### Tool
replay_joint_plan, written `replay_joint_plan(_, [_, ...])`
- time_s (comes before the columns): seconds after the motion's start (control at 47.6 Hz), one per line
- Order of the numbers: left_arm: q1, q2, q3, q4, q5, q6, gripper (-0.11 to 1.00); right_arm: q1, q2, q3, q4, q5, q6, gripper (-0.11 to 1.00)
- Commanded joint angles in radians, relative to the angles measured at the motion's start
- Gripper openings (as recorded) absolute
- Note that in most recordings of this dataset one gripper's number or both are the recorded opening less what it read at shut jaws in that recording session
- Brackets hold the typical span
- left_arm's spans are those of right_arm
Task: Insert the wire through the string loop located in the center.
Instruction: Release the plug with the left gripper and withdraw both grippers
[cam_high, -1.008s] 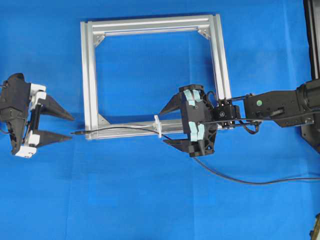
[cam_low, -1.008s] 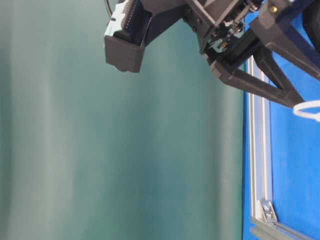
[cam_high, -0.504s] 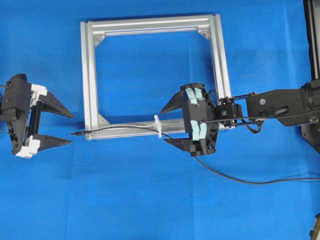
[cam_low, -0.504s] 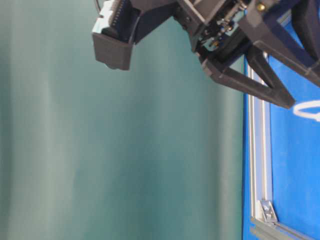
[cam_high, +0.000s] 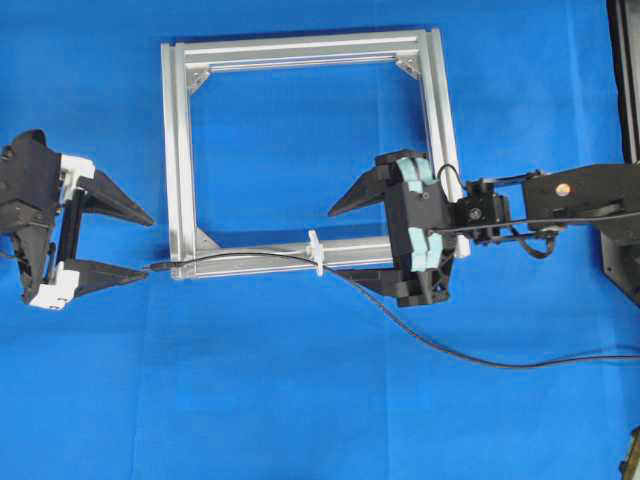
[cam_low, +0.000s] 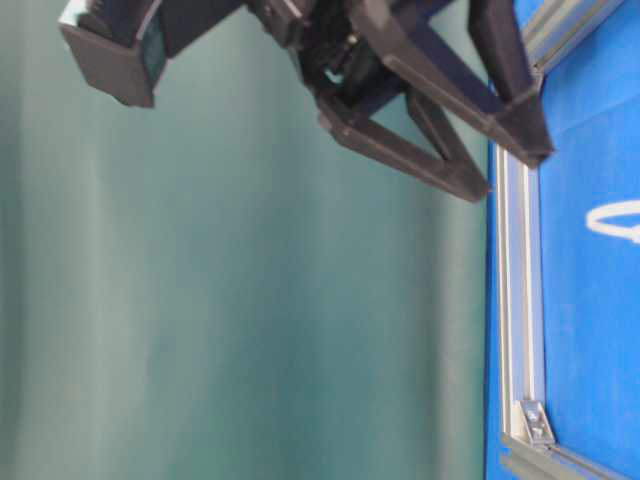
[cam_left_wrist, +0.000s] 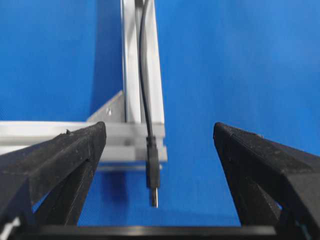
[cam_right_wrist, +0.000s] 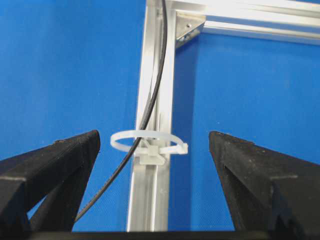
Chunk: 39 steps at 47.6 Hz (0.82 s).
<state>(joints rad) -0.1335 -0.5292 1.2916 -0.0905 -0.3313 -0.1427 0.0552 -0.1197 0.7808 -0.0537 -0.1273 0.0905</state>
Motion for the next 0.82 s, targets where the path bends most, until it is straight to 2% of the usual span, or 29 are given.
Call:
replay_joint_plan(0.0, [0.009, -0.026, -0.017, 0.005, 0.002, 0.003, 0.91, 0.000, -0.043, -0.006, -0.002, 0.009, 0.000, 0.97])
replay_joint_plan(0.21, [0.014, -0.049, -0.017, 0.008, 0.035, 0.003, 0.90, 0.000, -0.051, -0.006, -0.003, 0.012, 0.000, 0.97])
replay_joint_plan(0.798, [0.014, -0.041, -0.018, 0.008, 0.035, 0.003, 0.90, 0.000, -0.051, -0.006, -0.002, 0.014, 0.000, 0.97])
